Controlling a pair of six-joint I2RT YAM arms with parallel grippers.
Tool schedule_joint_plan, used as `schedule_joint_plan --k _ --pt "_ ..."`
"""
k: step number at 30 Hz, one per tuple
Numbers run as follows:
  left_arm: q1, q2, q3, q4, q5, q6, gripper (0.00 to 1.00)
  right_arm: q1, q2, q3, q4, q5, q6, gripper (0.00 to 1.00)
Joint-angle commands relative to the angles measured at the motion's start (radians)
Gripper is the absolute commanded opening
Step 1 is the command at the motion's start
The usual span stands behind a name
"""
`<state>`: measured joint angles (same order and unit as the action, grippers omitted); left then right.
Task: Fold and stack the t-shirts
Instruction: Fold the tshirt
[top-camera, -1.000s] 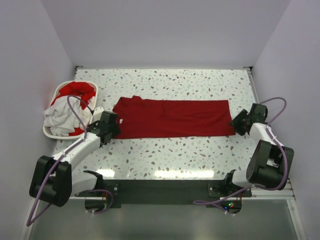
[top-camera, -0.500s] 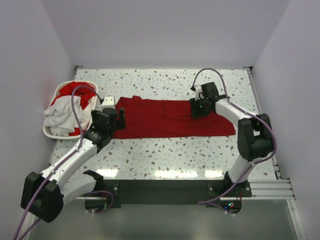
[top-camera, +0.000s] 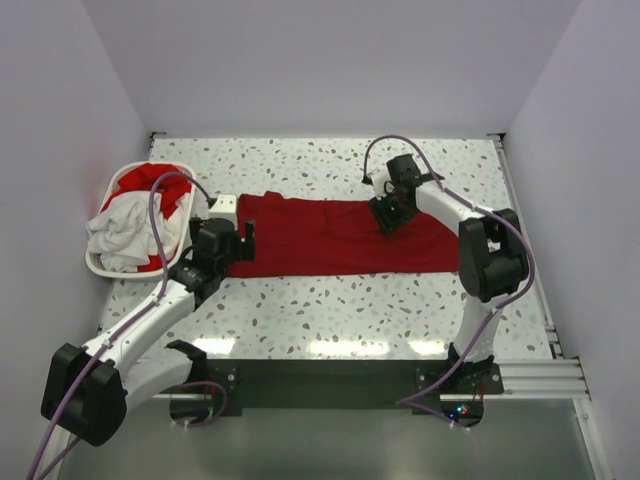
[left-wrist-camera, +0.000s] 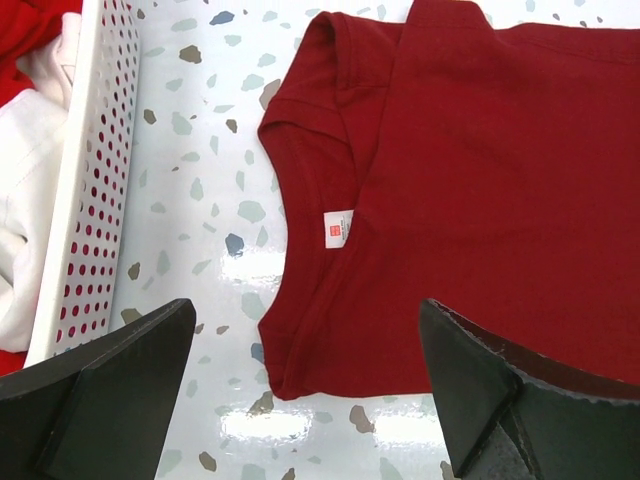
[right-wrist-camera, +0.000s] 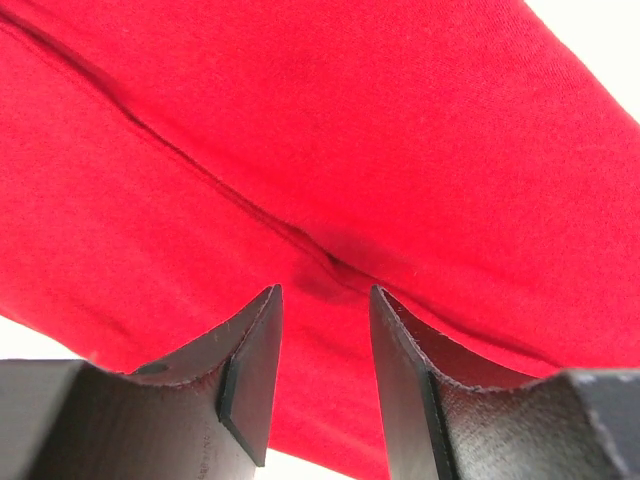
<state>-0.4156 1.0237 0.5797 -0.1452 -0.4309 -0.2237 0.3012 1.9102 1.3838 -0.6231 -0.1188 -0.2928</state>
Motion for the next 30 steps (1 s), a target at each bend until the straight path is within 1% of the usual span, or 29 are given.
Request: schedule_joint_plan --k 1,10,13,14,16,17,20,25,30 --pt "-0.005 0.001 0.008 0.056 0.014 0.018 0.99 0.004 0.033 0.050 -0.036 0.031 -0.065 0.44" --pt "-0.005 0.015 0.009 0.055 0.032 0.020 0.99 0.006 0.081 0.073 -0.064 -0.015 -0.105 0.39" --pt "-0.005 0.016 0.009 0.056 0.037 0.020 0.99 0.004 0.081 0.072 -0.069 -0.018 -0.108 0.31" --pt "-0.005 0.018 0.008 0.056 0.037 0.020 0.99 0.004 0.079 0.070 -0.069 -0.018 -0.106 0.23" --pt "-0.005 0.016 0.008 0.055 0.038 0.020 0.99 0.004 0.072 0.067 -0.066 -0.013 -0.106 0.15" --pt "-0.005 0.018 0.008 0.056 0.038 0.020 0.99 0.004 0.064 0.069 -0.064 -0.012 -0.106 0.09" --pt "-0.005 0.019 0.008 0.055 0.040 0.021 0.99 0.004 0.043 0.073 -0.063 0.001 -0.106 0.03" --pt "-0.005 0.022 0.009 0.055 0.044 0.021 0.99 0.007 0.013 0.086 -0.063 0.025 -0.103 0.02" --pt "-0.005 0.032 0.012 0.049 0.043 0.021 0.99 0.010 0.012 0.086 -0.037 0.106 -0.092 0.02"
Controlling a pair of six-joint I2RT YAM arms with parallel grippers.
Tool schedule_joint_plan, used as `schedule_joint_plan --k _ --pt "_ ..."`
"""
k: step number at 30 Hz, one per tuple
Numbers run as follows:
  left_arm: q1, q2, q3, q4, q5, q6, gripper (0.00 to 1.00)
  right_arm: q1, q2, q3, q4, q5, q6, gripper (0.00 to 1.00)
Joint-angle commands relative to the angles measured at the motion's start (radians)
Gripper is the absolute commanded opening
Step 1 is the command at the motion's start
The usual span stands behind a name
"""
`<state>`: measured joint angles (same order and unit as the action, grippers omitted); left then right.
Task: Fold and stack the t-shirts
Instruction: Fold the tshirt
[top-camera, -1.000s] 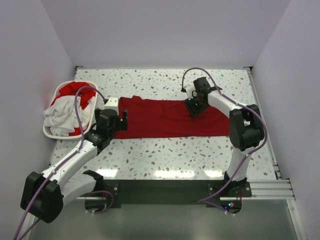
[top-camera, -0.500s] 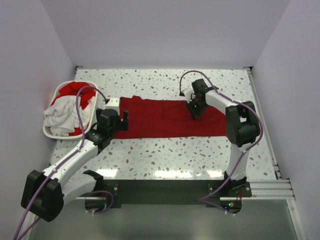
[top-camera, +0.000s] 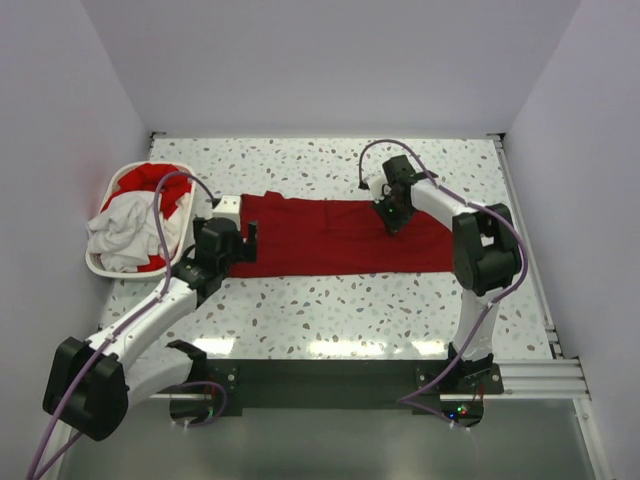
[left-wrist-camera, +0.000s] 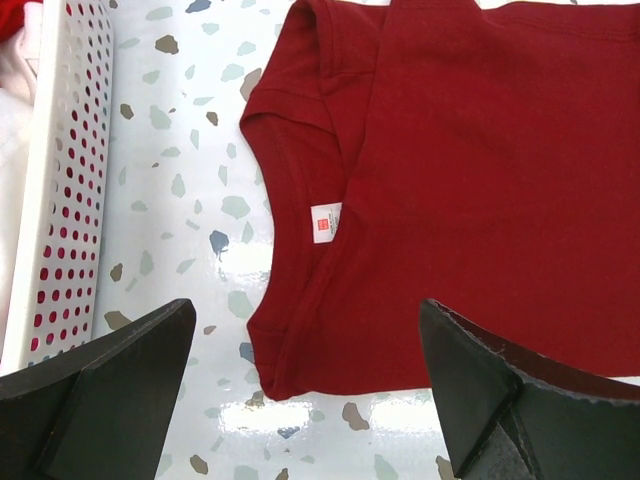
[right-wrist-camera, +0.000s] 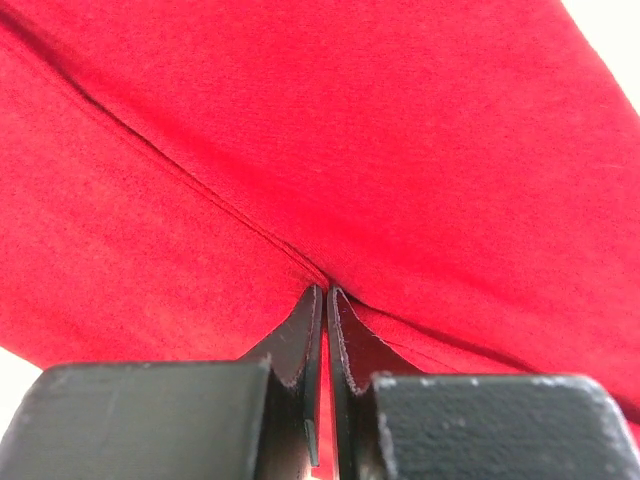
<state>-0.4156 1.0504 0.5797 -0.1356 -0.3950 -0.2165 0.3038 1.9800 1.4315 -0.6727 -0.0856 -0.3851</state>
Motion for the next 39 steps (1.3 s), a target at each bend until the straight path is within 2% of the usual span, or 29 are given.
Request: schedule_joint_plan --k 1,4,6,11,12,13,14,19,29,34,39 --pt "-0.005 0.010 0.012 0.037 0.007 0.012 0.99 0.006 -0.058 0.038 0.019 0.078 0.005 0.04" --pt "-0.006 0.016 0.014 0.034 0.007 0.011 0.99 0.008 -0.052 0.043 0.038 0.081 0.017 0.08" --pt "-0.006 0.025 0.017 0.030 0.007 0.009 0.99 0.006 -0.047 0.046 0.039 0.081 0.025 0.16" --pt "-0.006 0.039 0.019 0.024 0.010 0.006 0.99 0.003 -0.076 0.018 0.085 0.118 0.104 0.20" --pt "-0.006 0.042 0.022 0.022 0.010 0.006 0.99 0.003 -0.087 0.009 0.117 0.132 0.139 0.27" --pt "-0.006 0.042 0.022 0.022 0.010 0.005 0.99 0.003 -0.099 0.000 0.133 0.148 0.140 0.27" --pt "-0.006 0.045 0.023 0.021 0.010 0.005 0.99 -0.003 -0.122 -0.015 0.145 0.173 0.175 0.34" --pt "-0.006 0.049 0.026 0.014 0.010 0.002 0.99 -0.052 -0.201 -0.086 0.212 0.193 0.296 0.42" --pt "-0.006 0.086 0.034 0.008 0.068 -0.021 0.97 -0.207 -0.250 -0.263 0.243 0.098 0.480 0.41" --pt "-0.006 0.126 0.048 -0.010 0.088 -0.032 0.95 -0.221 -0.201 -0.275 0.280 0.058 0.526 0.40" --pt "-0.006 0.125 0.046 -0.010 0.079 -0.037 0.95 -0.262 -0.135 -0.253 0.315 0.083 0.601 0.38"
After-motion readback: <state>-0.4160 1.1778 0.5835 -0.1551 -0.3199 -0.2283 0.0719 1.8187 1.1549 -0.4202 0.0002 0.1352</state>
